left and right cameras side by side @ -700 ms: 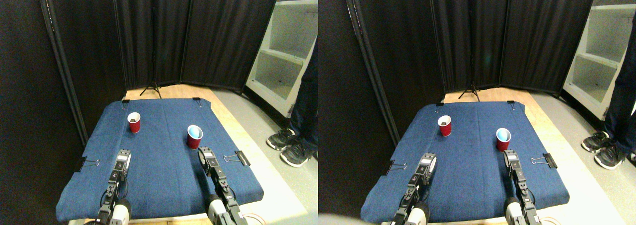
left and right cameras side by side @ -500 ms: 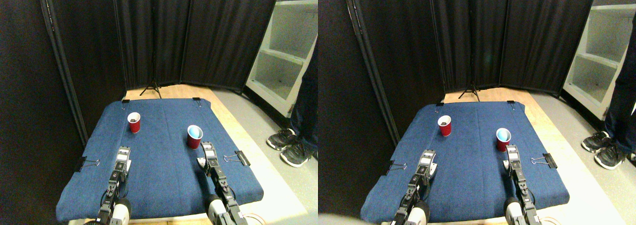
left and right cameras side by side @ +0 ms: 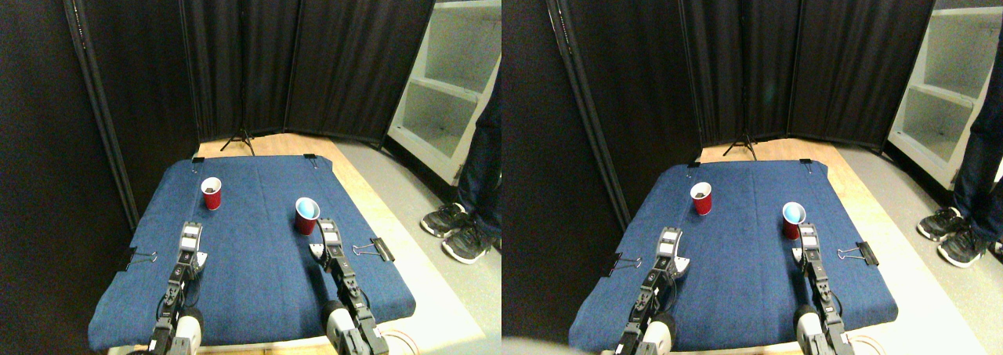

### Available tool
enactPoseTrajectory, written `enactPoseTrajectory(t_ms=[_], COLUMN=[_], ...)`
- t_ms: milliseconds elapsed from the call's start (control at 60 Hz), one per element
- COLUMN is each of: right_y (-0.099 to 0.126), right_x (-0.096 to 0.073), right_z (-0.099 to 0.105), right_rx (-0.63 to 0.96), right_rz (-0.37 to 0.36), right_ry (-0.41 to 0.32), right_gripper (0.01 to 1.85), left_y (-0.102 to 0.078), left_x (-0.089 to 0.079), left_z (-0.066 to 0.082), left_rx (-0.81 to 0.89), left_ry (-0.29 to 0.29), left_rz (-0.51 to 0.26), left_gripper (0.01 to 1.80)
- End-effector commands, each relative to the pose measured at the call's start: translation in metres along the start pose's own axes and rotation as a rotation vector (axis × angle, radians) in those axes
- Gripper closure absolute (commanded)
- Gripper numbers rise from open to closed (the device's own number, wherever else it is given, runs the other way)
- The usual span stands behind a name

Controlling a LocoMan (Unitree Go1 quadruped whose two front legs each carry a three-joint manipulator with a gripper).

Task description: Pour (bimanual)

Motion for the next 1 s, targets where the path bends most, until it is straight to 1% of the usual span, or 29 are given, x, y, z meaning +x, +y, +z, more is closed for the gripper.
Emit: enactPoseTrajectory(t_ms=[17, 33, 67, 117, 133, 167, 183, 200, 250, 283, 317, 350, 367, 400, 450, 500, 533, 567, 600, 650, 667, 717, 733, 783, 817, 850, 917, 983, 1000], right_y=[0.005, 0.005, 0.006, 0.007, 0.008, 0.008, 0.008, 0.008, 0.009, 0.008, 0.007, 0.007, 0.006, 0.005, 0.004, 0.003, 0.001, 0.001, 0.000, 0.000, -0.001, -0.001, -0.002, -0.003, -0.005, -0.005, -0.007, -0.009, -0.008], right_x=[0.006, 0.007, 0.009, 0.011, 0.013, 0.014, 0.016, 0.016, 0.019, 0.020, 0.022, 0.022, 0.023, 0.024, 0.026, 0.028, 0.029, 0.029, 0.030, 0.030, 0.030, 0.031, 0.031, 0.033, 0.034, 0.034, 0.035, 0.036, 0.035], right_z=[0.009, 0.010, 0.011, 0.012, 0.012, 0.012, 0.012, 0.012, 0.011, 0.011, 0.010, 0.009, 0.009, 0.008, 0.007, 0.006, 0.004, 0.004, 0.002, 0.000, -0.001, -0.003, -0.004, -0.008, -0.012, -0.013, -0.020, -0.024, -0.025], right_rx=[0.078, 0.113, 0.169, 0.176, 0.188, 0.201, 0.250, 0.250, 0.325, 0.365, 0.407, 0.433, 0.469, 0.546, 0.563, 0.655, 0.747, 0.779, 0.909, 0.994, 1.028, 1.066, 1.104, 1.186, 1.273, 1.284, 1.328, 1.353, 1.379], right_rz=[0.033, 0.047, 0.048, 0.035, 0.025, 0.020, 0.006, 0.006, -0.005, -0.027, -0.030, -0.044, -0.054, -0.064, -0.069, -0.077, -0.085, -0.086, -0.100, -0.100, -0.116, -0.121, -0.125, -0.125, -0.133, -0.134, -0.148, -0.162, -0.168], right_ry=[-0.071, -0.074, -0.082, -0.086, -0.093, -0.095, -0.098, -0.098, -0.091, -0.086, -0.085, -0.080, -0.073, -0.058, -0.050, -0.033, -0.027, -0.024, 0.004, 0.031, 0.031, 0.042, 0.052, 0.069, 0.083, 0.087, 0.092, 0.091, 0.088], right_gripper=[1.35, 1.33, 1.31, 1.28, 1.23, 1.21, 1.16, 1.16, 1.09, 1.02, 0.97, 0.94, 0.92, 0.88, 0.85, 0.80, 0.77, 0.77, 0.77, 0.77, 0.77, 0.80, 0.81, 0.78, 0.74, 0.73, 0.64, 0.61, 0.63], left_y=[-0.005, -0.006, -0.006, -0.007, -0.008, -0.009, -0.010, -0.010, -0.011, -0.011, -0.012, -0.012, -0.012, -0.011, -0.011, -0.011, -0.010, -0.010, -0.010, -0.009, -0.008, -0.007, -0.007, -0.006, -0.004, -0.003, -0.001, 0.000, 0.001], left_x=[0.003, 0.004, 0.004, 0.006, 0.008, 0.009, 0.011, 0.011, 0.015, 0.017, 0.020, 0.022, 0.023, 0.026, 0.029, 0.033, 0.036, 0.037, 0.040, 0.043, 0.044, 0.046, 0.047, 0.049, 0.051, 0.052, 0.054, 0.055, 0.056], left_z=[0.015, 0.018, 0.020, 0.023, 0.026, 0.026, 0.027, 0.027, 0.027, 0.027, 0.027, 0.027, 0.026, 0.026, 0.025, 0.025, 0.025, 0.025, 0.025, 0.023, 0.022, 0.021, 0.020, 0.017, 0.014, 0.013, 0.008, 0.004, 0.001], left_rx=[-0.037, -0.050, -0.066, -0.088, -0.122, -0.130, -0.150, -0.150, -0.215, -0.257, -0.303, -0.337, -0.406, -0.464, -0.502, -0.581, -0.624, -0.631, -0.660, -0.690, -0.694, -0.702, -0.709, -0.758, -0.815, -0.822, -0.883, -0.910, -0.954], left_ry=[-0.076, -0.079, -0.082, -0.086, -0.083, -0.083, -0.083, -0.083, -0.086, -0.090, -0.107, -0.109, -0.105, -0.120, -0.123, -0.123, -0.126, -0.126, -0.139, -0.144, -0.143, -0.140, -0.139, -0.137, -0.134, -0.131, -0.126, -0.143, -0.155], left_rz=[-0.013, 0.000, 0.004, 0.003, 0.013, 0.017, 0.029, 0.029, 0.045, 0.054, 0.081, 0.093, 0.118, 0.135, 0.140, 0.155, 0.170, 0.172, 0.183, 0.188, 0.191, 0.199, 0.206, 0.229, 0.236, 0.236, 0.254, 0.275, 0.285], left_gripper=[1.11, 1.10, 1.06, 1.03, 0.95, 0.91, 0.83, 0.83, 0.77, 0.75, 0.74, 0.76, 0.79, 0.80, 0.77, 0.75, 0.70, 0.68, 0.66, 0.66, 0.68, 0.69, 0.68, 0.68, 0.66, 0.65, 0.56, 0.59, 0.62])
